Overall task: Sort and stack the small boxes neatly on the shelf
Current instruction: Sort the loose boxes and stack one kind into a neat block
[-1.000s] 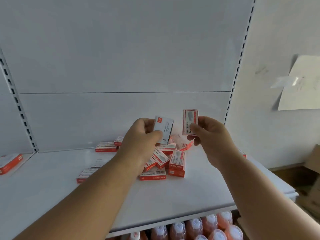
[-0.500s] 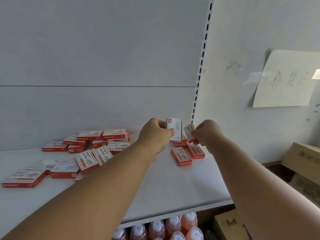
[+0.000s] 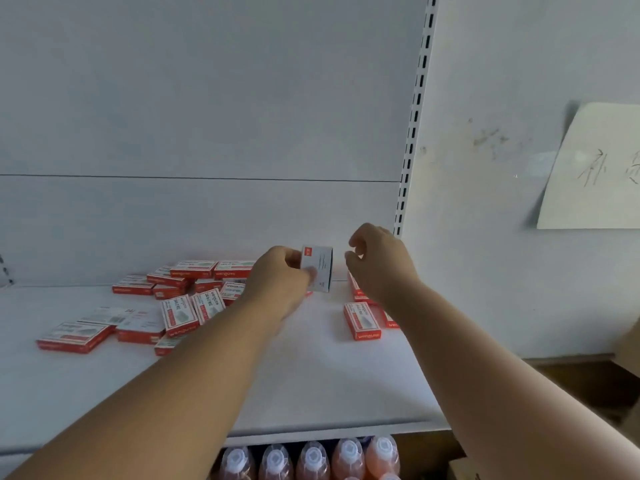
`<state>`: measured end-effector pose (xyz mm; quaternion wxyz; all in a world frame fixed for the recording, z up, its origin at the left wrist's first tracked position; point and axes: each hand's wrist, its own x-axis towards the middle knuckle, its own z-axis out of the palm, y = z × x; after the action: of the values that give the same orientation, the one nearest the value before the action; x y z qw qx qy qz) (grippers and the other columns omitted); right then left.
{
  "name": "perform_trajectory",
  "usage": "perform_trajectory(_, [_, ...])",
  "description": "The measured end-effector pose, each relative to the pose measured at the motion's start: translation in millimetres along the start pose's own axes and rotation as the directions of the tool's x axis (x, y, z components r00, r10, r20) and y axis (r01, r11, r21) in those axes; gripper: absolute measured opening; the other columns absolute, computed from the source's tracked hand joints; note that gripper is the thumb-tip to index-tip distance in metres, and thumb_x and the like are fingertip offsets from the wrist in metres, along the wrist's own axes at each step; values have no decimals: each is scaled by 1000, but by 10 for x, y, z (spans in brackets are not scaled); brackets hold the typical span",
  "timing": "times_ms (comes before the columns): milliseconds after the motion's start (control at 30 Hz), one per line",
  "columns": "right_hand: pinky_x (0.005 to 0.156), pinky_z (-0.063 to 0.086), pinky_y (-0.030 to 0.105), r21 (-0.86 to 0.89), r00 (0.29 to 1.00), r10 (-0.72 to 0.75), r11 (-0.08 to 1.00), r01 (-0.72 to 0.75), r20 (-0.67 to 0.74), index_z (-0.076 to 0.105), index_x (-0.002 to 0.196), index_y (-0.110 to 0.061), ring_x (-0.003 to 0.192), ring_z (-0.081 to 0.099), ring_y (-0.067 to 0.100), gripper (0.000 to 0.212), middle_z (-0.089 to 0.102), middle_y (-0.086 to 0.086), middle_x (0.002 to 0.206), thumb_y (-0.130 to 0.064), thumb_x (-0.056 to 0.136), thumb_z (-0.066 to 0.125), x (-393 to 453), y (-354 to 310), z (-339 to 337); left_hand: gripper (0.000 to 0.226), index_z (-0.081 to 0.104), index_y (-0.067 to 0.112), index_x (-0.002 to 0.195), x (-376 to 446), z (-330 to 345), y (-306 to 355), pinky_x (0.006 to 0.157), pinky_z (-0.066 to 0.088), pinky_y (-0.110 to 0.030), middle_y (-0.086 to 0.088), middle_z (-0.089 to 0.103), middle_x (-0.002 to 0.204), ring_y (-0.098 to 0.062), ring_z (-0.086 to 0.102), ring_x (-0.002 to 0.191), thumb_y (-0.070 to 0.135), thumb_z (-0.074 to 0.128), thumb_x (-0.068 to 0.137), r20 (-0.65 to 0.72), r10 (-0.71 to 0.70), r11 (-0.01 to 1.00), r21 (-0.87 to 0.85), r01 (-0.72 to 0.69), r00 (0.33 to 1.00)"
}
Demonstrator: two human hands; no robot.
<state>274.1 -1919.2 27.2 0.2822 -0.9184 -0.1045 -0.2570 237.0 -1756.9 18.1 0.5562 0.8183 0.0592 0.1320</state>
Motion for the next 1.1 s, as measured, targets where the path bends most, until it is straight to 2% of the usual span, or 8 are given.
perform_trajectory(167, [64, 39, 22, 152, 966, -239, 956, 251, -93, 61, 99, -16, 73, 52, 10, 12, 54, -7, 91, -15, 87, 61, -144, -883, 186, 13, 62, 28, 100, -78, -906, -208, 61, 57, -26, 5, 73, 100, -15, 71, 84, 20, 67, 92, -150, 46, 996, 83, -34, 988])
perform_trajectory(433, [70, 46, 25, 252, 889, -456, 858, 448, -30, 61, 101, -18, 79, 58, 13, 14, 51, -9, 93, -23, 89, 64, -340, -2491, 940, 16, 68, 21, 88, -112, -2821, -960, 74, 61, -40, -2, 76, 93, -19, 73, 81, 5, 68, 88, -267, -39, 999, -10, 38, 963])
perform_trajectory(500, [70, 47, 27, 262, 891, -453, 859, 440, -12, 60, 101, -19, 79, 59, 13, 14, 52, -9, 94, -25, 89, 63, -367, -2853, 1187, 13, 68, 24, 85, -38, -3308, -1179, 76, 59, -41, -1, 75, 92, -20, 71, 79, 11, 70, 86, -321, -33, 990, 122, 76, 947])
perform_trajectory(600, [65, 44, 27, 250, 896, -443, 871, 423, 28, 60, 98, -19, 79, 58, 14, 10, 55, -7, 94, -26, 91, 60, -388, -3337, 1565, 14, 70, 29, 77, 140, -3904, -1469, 66, 53, -31, 2, 75, 84, -19, 68, 73, 16, 68, 83, -358, 9, 913, 383, 138, 934])
perform_trajectory(700, [63, 43, 23, 243, 910, -413, 888, 390, 46, 60, 92, -20, 80, 57, 14, 6, 56, -6, 91, -22, 92, 55, -404, -3678, 1884, 14, 76, 19, 79, 442, -4236, -1662, 57, 47, -27, -3, 72, 75, -22, 65, 69, 18, 62, 81, -294, 0, 782, 596, 183, 956])
perform_trajectory(800, [61, 36, 13, 226, 928, -366, 912, 342, 73, 58, 88, -24, 80, 56, 11, 6, 55, -9, 88, -24, 92, 53, -366, -3809, 2080, 14, 66, 12, 74, 759, -4330, -1775, 45, 28, -26, -1, 53, 61, -19, 50, 57, 19, 59, 83, -233, -7, 658, 731, 180, 972])
perform_trajectory(967, [66, 44, 26, 194, 950, -295, 943, 271, 103, 60, 85, -24, 77, 56, 9, 7, 58, -11, 86, -28, 90, 57, -293, -3802, 2154, 11, 51, 15, 73, 996, -4305, -1839, 64, 39, -29, -2, 52, 78, -25, 49, 75, 12, 56, 83, -181, 58, 569, 814, 116, 982])
perform_trajectory(1100, [58, 36, 14, 166, 964, -224, 966, 201, 141, 61, 79, -27, 69, 55, -2, 8, 58, -19, 71, -28, 87, 61, -259, -3647, 2069, 16, 60, 17, 95, 897, -4151, -1745, 70, 47, -33, -2, 61, 95, -27, 59, 87, 12, 61, 80, -94, 196, 595, 803, -42, 976])
